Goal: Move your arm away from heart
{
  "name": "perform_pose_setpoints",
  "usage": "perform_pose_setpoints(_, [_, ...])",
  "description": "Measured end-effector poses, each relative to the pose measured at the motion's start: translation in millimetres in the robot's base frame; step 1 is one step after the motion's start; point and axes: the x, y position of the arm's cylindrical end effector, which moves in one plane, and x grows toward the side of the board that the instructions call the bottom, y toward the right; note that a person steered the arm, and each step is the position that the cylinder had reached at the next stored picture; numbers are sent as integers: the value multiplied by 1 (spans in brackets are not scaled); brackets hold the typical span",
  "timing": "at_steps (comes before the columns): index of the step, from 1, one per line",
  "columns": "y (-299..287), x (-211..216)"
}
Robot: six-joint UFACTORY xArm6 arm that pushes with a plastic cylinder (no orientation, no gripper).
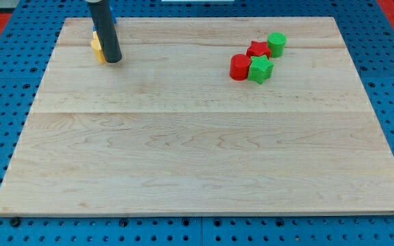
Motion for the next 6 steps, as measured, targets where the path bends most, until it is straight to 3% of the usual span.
perform_pose_setpoints(1, [0,0])
perform_pose_setpoints(2, [38,10])
perform_pose_setpoints(3, [133,16])
perform_pose_setpoints(6, [198,108])
